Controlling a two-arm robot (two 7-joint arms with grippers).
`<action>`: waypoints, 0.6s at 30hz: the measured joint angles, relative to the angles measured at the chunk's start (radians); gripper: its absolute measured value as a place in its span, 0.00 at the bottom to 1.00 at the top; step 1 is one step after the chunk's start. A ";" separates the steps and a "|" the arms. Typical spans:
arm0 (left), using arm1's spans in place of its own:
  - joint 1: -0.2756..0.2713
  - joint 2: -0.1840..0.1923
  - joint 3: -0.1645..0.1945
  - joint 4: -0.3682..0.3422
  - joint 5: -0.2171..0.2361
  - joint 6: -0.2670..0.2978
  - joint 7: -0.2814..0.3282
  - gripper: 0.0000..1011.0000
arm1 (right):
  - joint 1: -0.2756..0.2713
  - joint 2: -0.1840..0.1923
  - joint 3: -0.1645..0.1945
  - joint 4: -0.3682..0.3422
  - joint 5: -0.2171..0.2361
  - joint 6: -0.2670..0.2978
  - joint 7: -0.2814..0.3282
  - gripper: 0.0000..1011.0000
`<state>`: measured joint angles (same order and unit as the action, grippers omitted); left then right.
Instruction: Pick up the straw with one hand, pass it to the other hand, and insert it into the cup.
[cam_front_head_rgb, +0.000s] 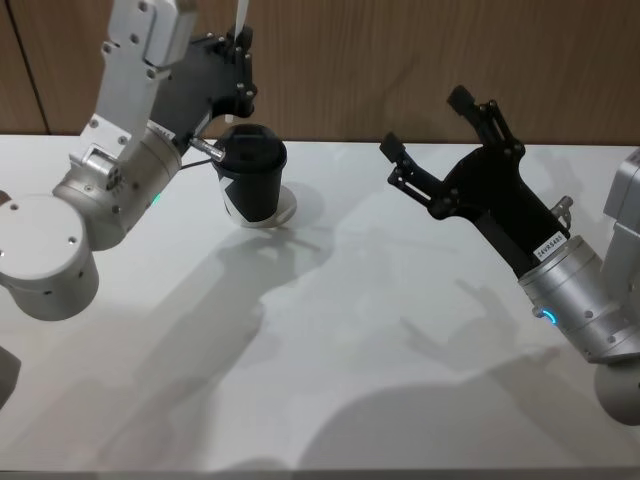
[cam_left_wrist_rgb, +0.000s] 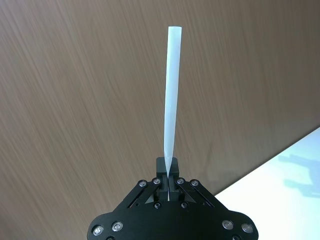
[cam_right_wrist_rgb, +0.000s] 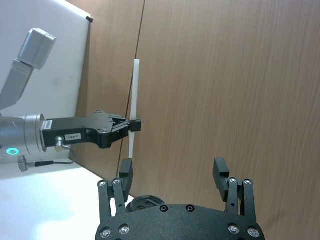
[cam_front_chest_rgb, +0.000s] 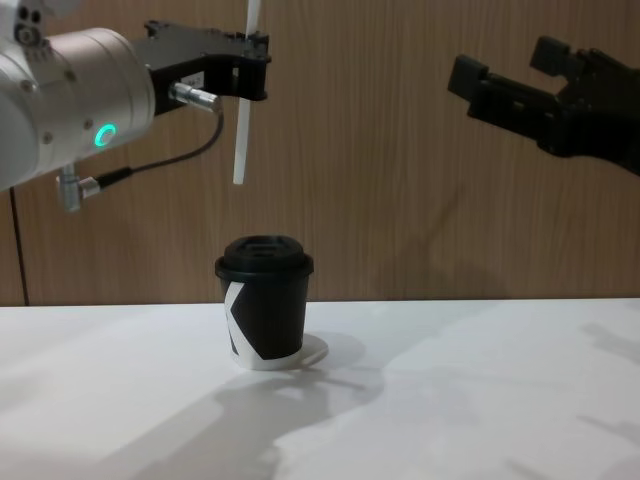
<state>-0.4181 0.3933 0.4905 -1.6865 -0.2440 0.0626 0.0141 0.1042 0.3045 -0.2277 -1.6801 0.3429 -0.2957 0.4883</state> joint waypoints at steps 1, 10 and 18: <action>-0.003 -0.002 0.002 0.005 0.004 -0.002 0.000 0.01 | 0.000 0.000 0.000 0.000 0.000 0.000 0.000 0.99; -0.029 -0.027 0.018 0.058 0.035 -0.016 -0.008 0.01 | 0.000 0.000 0.000 0.000 0.000 0.000 0.000 0.99; -0.043 -0.046 0.026 0.100 0.052 -0.019 -0.014 0.01 | 0.000 0.000 0.000 0.000 0.000 0.000 0.000 0.99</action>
<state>-0.4610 0.3470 0.5169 -1.5860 -0.1923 0.0438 0.0005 0.1043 0.3045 -0.2277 -1.6801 0.3429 -0.2956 0.4883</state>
